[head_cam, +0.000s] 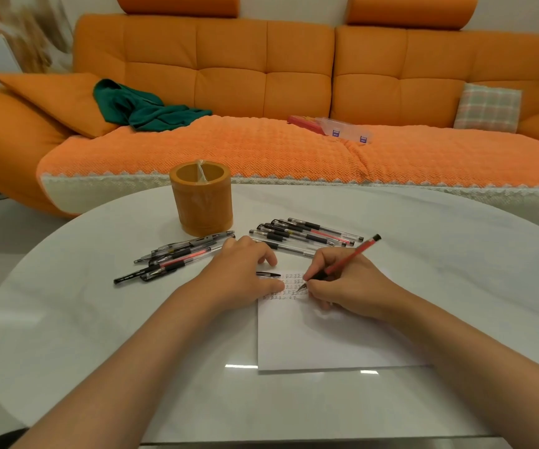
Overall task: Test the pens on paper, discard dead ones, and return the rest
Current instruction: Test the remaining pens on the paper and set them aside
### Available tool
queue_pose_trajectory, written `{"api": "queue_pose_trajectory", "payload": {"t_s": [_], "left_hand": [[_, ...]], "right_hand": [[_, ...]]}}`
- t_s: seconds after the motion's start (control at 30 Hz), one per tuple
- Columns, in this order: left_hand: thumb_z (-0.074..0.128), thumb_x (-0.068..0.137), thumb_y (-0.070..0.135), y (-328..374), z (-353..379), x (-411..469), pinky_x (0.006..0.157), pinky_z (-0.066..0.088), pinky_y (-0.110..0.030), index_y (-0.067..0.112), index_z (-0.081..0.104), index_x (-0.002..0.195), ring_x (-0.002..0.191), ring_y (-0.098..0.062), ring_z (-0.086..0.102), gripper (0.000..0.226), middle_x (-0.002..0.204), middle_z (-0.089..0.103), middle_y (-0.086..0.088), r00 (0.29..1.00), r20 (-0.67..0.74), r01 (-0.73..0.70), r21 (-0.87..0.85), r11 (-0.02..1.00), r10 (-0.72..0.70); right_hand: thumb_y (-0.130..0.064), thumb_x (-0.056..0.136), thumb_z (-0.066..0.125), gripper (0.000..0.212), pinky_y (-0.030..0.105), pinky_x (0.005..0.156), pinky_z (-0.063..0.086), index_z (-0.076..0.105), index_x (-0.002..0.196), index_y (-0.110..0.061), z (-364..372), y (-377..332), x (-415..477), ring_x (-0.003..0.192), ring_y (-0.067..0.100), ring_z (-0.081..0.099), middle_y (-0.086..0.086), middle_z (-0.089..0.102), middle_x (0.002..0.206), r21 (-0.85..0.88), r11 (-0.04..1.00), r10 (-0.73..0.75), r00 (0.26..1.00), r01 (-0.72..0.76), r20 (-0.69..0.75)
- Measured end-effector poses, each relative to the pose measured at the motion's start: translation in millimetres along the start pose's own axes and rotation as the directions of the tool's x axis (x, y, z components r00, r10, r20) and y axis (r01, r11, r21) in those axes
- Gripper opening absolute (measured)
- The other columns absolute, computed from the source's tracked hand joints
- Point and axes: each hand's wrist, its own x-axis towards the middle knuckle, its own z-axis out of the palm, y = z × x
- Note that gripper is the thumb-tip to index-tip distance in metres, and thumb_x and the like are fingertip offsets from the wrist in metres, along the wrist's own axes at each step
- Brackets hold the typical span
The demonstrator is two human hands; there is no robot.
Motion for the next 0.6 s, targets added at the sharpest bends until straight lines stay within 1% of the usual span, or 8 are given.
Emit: {"api": "queue_pose_trajectory", "payload": {"t_s": [0.1,0.2,0.3,0.43,0.53,0.6], "left_hand": [[0.07,0.083,0.056,0.3,-0.7,-0.1,0.103,0.042,-0.037,0.041,0.056,0.119,0.124,-0.013,0.035,0.042,0.121,0.048,0.011,1.0,-0.002,0.003,-0.002,1.0,-0.003],[0.068,0.082,0.056,1.2,3.0,-1.4,0.098,0.042,-0.033,0.041,0.055,0.117,0.122,-0.013,0.036,0.039,0.119,0.047,0.012,0.999,-0.038,0.007,-0.003,1.0,-0.007],[0.068,0.079,0.064,3.9,7.2,-2.7,0.097,0.042,-0.034,0.042,0.055,0.116,0.119,-0.012,0.036,0.045,0.121,0.047,0.012,0.997,-0.077,0.021,0.022,1.0,-0.019],[0.068,0.077,0.068,6.4,6.5,-2.9,0.099,0.042,-0.035,0.041,0.055,0.118,0.121,-0.013,0.037,0.05,0.123,0.048,0.011,0.997,-0.073,0.028,0.048,0.998,-0.025],[0.068,0.077,0.067,7.4,5.5,-2.9,0.099,0.042,-0.035,0.041,0.055,0.119,0.122,-0.014,0.037,0.051,0.125,0.048,0.01,0.998,-0.065,0.028,0.052,0.998,-0.024],[0.068,0.077,0.067,7.8,5.5,-2.7,0.099,0.042,-0.035,0.041,0.055,0.119,0.122,-0.014,0.037,0.052,0.127,0.049,0.01,0.998,-0.062,0.031,0.054,0.998,-0.028]], "right_hand": [[0.006,0.082,0.063,0.008,0.03,0.046,0.039,0.059,0.077,0.001,-0.4,2.2,-0.1,0.048,0.026,0.052,0.024,0.06,0.056,0.004,1.0,-0.004,1.0,0.004,0.027],[0.005,0.083,0.063,0.014,0.03,0.044,0.042,0.054,0.074,-0.002,1.7,4.5,1.1,0.047,0.025,0.054,0.022,0.06,0.057,-0.015,1.0,-0.022,0.999,0.023,0.035],[0.004,0.083,0.063,0.017,0.029,0.043,0.04,0.052,0.073,-0.004,3.8,5.3,1.8,0.044,0.022,0.052,0.017,0.058,0.056,-0.03,0.999,-0.028,0.999,0.029,0.035],[0.002,0.084,0.065,0.017,0.028,0.043,0.039,0.05,0.074,0.002,4.4,6.2,1.4,0.045,0.02,0.052,0.017,0.058,0.057,-0.064,0.997,-0.034,0.999,0.035,0.024],[0.002,0.084,0.066,0.017,0.026,0.042,0.038,0.051,0.075,0.003,5.1,6.2,1.8,0.043,0.017,0.052,0.014,0.057,0.055,-0.071,0.997,-0.029,0.999,0.03,0.014],[0.001,0.084,0.066,0.017,0.028,0.043,0.04,0.052,0.074,0.003,5.3,5.7,2.2,0.044,0.017,0.053,0.013,0.058,0.056,-0.085,0.996,-0.029,0.999,0.03,0.012]]}}
